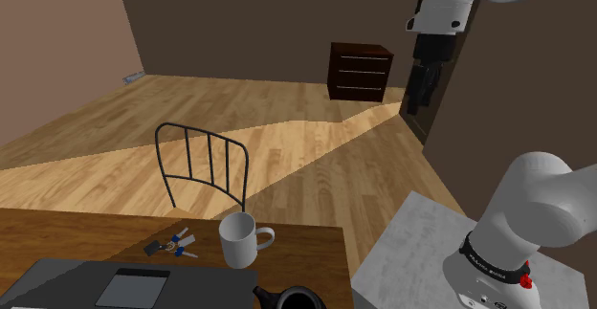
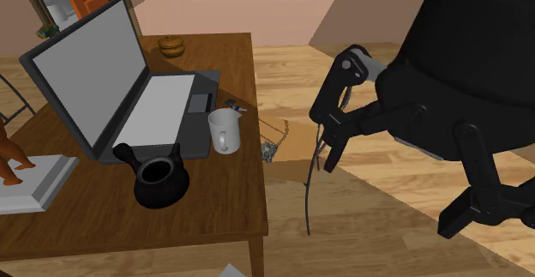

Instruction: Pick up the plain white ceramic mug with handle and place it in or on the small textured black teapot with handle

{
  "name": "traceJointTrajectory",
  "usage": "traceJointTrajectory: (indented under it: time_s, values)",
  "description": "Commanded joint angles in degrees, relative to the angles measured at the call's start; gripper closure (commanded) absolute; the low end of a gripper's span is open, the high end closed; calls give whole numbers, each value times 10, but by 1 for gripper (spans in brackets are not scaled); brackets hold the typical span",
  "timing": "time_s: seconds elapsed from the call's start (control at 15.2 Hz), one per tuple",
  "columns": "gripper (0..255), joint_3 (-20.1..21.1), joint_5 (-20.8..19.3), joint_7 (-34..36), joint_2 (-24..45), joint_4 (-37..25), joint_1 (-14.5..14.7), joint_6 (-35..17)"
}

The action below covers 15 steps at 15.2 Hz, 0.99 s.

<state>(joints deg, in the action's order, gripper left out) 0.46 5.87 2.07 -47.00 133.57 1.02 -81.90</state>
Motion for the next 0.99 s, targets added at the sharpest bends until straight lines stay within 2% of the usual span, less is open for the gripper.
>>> traceJointTrajectory:
  time_s: [0.0,0.53,0.92]
  values:
    - [0,0,0,0,0,0,0,0]
    - [0,95,52,70,67,19,31,-114]
    - [0,166,71,123,146,3,46,-199]
